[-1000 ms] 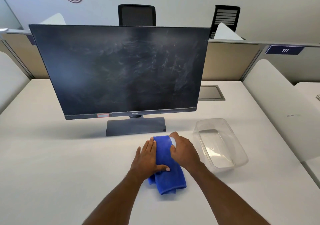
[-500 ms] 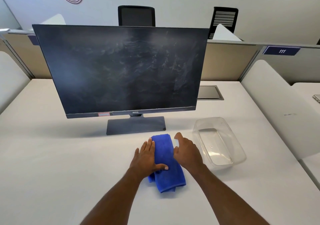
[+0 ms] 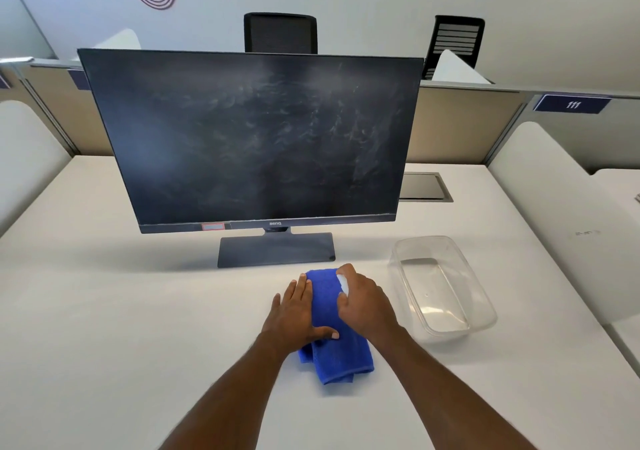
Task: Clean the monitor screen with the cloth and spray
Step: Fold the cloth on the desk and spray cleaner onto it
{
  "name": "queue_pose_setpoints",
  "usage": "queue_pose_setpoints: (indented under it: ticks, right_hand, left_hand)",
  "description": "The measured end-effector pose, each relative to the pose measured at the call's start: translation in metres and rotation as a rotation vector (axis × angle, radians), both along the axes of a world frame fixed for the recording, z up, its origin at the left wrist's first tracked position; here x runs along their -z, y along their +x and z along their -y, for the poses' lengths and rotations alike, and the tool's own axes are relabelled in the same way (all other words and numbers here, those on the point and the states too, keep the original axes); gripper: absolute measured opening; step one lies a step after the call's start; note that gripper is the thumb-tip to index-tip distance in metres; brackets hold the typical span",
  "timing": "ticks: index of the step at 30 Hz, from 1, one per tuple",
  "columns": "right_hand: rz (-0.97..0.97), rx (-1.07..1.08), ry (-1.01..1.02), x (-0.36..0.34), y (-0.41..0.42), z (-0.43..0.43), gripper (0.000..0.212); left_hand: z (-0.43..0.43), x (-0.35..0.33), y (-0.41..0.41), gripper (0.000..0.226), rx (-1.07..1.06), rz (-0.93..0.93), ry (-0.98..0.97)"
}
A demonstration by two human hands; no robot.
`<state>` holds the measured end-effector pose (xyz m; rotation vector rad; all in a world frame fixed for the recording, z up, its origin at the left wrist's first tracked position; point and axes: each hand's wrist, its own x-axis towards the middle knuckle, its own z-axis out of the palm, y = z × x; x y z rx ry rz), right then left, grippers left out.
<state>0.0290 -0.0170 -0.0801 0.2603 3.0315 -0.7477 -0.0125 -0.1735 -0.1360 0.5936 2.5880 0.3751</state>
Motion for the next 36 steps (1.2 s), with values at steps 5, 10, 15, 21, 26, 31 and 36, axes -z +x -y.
queue_pose_setpoints:
  ticks: [5,10,15,21,26,31,36]
  right_hand:
    - [0.05,-0.08,-0.007,-0.003,0.003,-0.005,0.036]
    - [-0.018,-0.03,-0.036,-0.004,0.003,-0.008,0.038]
    - [-0.079,0.101,-0.154,-0.005,-0.001,-0.012,0.061]
    - [-0.13,0.165,-0.359,0.001,-0.005,-0.02,0.081]
    - [-0.233,0.269,-0.225,0.015,-0.007,-0.026,0.055]
    - [-0.268,0.344,-0.225,0.022,-0.011,-0.03,0.047]
    - [-0.306,0.357,-0.226,0.03,-0.016,-0.03,0.031]
  left_hand:
    - [0.0,-0.002,0.001,0.146,0.002,0.007,-0.004]
    - [-0.002,-0.003,0.0,0.143,0.002,0.0,0.001]
    - [-0.008,-0.008,-0.003,0.139,0.011,-0.038,0.019]
    - [-0.022,-0.016,-0.005,0.096,-0.029,-0.048,0.169]
    - [-0.044,-0.024,-0.006,0.053,-0.104,-0.065,0.335]
    - [-0.068,-0.027,-0.008,0.049,-0.206,0.028,0.505]
    - [-0.084,-0.018,-0.013,0.037,-0.229,0.026,0.562]
